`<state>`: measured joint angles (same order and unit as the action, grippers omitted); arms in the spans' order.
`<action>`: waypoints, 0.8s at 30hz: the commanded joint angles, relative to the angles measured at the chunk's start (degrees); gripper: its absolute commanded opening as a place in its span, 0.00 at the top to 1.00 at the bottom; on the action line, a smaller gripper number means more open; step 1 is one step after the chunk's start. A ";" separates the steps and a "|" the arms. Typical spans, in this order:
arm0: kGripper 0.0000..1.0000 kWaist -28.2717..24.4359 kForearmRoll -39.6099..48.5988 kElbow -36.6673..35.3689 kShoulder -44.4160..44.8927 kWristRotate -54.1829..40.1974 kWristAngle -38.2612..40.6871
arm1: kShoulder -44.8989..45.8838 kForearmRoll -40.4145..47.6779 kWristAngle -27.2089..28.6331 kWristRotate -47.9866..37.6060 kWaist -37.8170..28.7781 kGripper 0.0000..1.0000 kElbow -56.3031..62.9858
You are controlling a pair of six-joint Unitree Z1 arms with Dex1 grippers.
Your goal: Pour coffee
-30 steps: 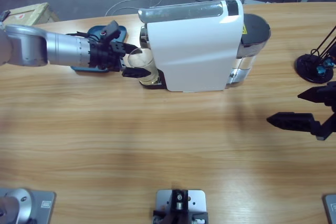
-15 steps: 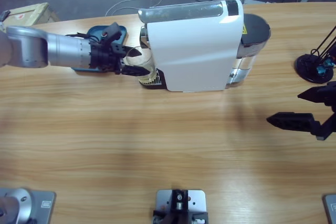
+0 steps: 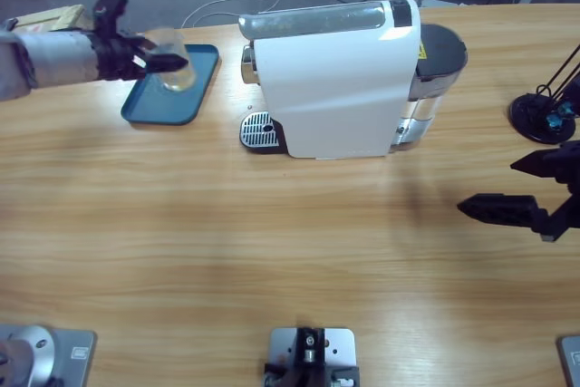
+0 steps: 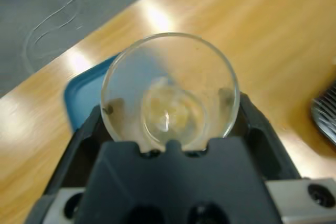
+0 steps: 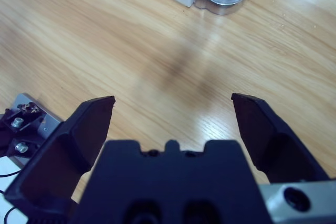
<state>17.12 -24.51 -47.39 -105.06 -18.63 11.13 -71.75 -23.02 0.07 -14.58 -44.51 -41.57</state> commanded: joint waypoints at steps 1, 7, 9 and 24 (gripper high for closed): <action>1.00 -2.22 -5.19 -3.09 -9.21 6.01 -7.46 | -2.08 1.66 -0.38 -0.27 -0.66 0.00 2.19; 1.00 -3.64 -5.97 -3.85 -12.94 10.55 -7.81 | -3.43 2.51 -0.42 -0.27 -0.66 0.00 2.28; 1.00 -3.69 -5.99 -4.45 -13.31 10.69 -8.07 | -3.73 2.67 -0.42 -0.27 -0.66 0.00 2.28; 0.50 -4.08 -1.19 -8.59 -14.65 11.48 -8.12 | -2.31 2.26 -0.98 -0.27 -0.66 0.00 2.37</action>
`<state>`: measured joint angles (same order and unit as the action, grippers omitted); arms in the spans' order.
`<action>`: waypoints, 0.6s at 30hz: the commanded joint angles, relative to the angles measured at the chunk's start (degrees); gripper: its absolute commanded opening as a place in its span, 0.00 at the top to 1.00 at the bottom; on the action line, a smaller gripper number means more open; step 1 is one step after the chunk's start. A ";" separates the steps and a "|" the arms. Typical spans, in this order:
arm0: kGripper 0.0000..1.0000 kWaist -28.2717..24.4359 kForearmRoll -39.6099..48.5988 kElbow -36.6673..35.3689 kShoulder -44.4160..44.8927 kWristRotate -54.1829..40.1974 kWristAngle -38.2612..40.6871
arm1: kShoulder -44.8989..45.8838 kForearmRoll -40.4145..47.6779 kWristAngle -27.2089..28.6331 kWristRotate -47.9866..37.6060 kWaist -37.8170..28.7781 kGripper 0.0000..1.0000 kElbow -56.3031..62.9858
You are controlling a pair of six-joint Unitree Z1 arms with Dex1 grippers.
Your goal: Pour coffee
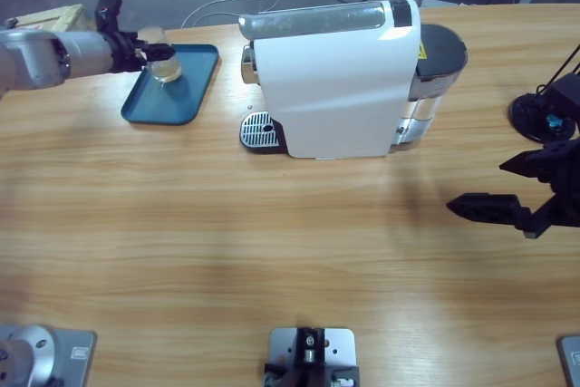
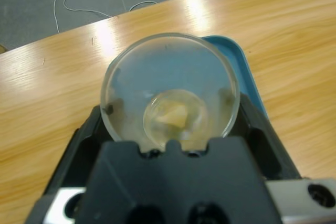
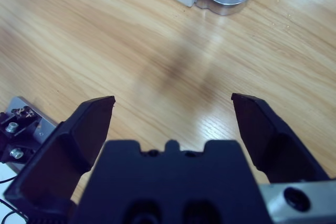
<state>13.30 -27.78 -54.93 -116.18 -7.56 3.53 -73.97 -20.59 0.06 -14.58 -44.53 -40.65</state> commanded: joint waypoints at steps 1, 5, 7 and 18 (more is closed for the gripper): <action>0.50 -0.19 2.79 -1.11 -3.46 0.37 -0.47 | 0.21 -0.26 -0.91 -0.27 -0.65 0.00 1.45; 0.50 0.32 4.60 -1.39 -3.44 0.34 -0.49 | 0.58 -0.33 -0.77 -0.27 -0.65 0.00 1.71; 0.50 0.37 5.25 -1.81 -3.53 0.36 -0.54 | 0.54 -0.33 -0.73 -0.27 -0.65 0.00 1.71; 0.01 2.26 4.93 0.53 -1.70 0.22 -2.74 | -0.12 -0.19 -0.68 -0.26 -0.65 0.00 1.36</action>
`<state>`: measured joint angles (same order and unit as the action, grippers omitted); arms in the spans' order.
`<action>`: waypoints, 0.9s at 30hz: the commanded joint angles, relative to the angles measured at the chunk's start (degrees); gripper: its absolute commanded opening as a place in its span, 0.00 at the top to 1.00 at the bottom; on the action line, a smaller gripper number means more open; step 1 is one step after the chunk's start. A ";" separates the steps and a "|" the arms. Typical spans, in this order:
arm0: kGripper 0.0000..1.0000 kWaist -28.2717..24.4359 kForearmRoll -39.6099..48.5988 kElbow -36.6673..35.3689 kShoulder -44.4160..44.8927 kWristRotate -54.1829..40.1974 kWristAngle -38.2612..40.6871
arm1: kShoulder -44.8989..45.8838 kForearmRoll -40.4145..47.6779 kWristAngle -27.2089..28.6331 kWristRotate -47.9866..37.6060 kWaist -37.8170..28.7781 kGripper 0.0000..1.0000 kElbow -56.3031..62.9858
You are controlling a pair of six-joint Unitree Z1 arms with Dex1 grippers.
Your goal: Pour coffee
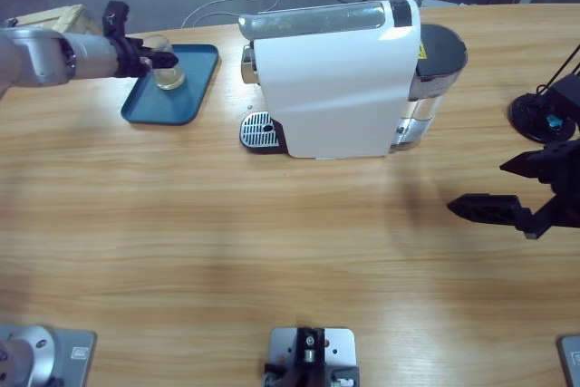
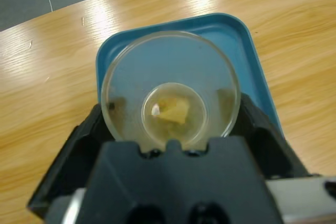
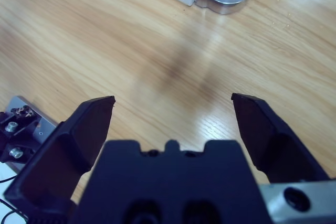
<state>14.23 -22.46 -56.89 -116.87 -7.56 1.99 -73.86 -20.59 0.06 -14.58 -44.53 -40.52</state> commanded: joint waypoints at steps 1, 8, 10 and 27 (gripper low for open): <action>0.01 1.33 -0.40 2.92 -0.49 0.27 -1.20 | 0.00 -0.31 -0.68 -0.20 -0.65 0.00 1.19; 0.01 1.10 -0.27 8.12 10.89 2.18 -2.76 | 3.57 -1.70 -0.22 -0.19 -0.65 0.00 1.14; 0.01 1.50 0.45 11.25 18.31 5.10 -3.66 | 4.78 -2.12 -0.15 -0.15 -0.65 0.00 0.88; 0.01 22.84 39.23 21.32 62.64 13.93 7.59 | 16.65 -9.90 10.66 4.91 -0.65 0.00 -2.29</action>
<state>32.58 13.53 -39.82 -59.58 6.91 0.46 -60.99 -29.22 7.97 -11.87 -44.62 -43.08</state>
